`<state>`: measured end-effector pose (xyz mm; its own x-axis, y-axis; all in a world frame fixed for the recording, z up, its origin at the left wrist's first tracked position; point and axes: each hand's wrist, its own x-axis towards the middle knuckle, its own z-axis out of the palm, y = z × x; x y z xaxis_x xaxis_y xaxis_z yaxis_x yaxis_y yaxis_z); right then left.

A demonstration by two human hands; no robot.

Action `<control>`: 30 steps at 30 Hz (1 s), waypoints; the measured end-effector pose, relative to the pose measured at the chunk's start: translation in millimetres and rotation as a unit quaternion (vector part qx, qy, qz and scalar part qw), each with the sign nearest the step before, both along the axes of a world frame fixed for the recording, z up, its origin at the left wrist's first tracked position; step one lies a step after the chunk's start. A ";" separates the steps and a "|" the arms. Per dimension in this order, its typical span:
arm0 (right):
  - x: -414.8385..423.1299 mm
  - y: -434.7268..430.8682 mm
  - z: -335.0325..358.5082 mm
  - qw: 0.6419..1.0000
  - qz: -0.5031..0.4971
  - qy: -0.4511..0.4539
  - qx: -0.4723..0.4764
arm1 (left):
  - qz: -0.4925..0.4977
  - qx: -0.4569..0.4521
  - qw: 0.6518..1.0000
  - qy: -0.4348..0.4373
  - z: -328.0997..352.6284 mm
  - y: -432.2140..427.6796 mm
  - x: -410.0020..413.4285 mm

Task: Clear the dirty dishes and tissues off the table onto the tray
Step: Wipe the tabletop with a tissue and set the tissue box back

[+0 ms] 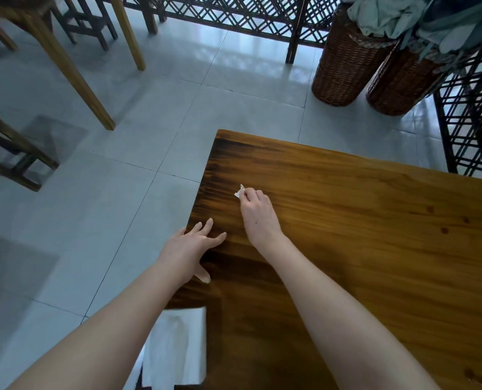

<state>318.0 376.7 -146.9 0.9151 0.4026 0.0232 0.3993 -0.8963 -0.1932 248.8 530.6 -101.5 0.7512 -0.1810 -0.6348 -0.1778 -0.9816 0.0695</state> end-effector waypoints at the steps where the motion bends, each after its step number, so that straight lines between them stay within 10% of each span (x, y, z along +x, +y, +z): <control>1: 1.8 -7.6 1.1 1.000 -0.001 -0.001 -0.008 | 0.004 -0.002 1.000 0.000 -0.2 0.2 0.0; 12: 16.0 -124.8 8.9 0.983 -0.180 -0.003 -0.025 | 0.017 -0.010 1.000 -0.002 -7.6 3.0 0.5; 30: -149.4 -66.6 11.9 0.997 -0.015 0.080 0.015 | -0.023 -0.003 0.999 -0.038 -11.8 2.6 -1.7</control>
<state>168.6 310.1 -135.0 0.9197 0.3760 -0.1133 0.3338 -0.9004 -0.2789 247.2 533.2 -113.4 0.7874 -0.2198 -0.5759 -0.2277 -0.9719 0.0597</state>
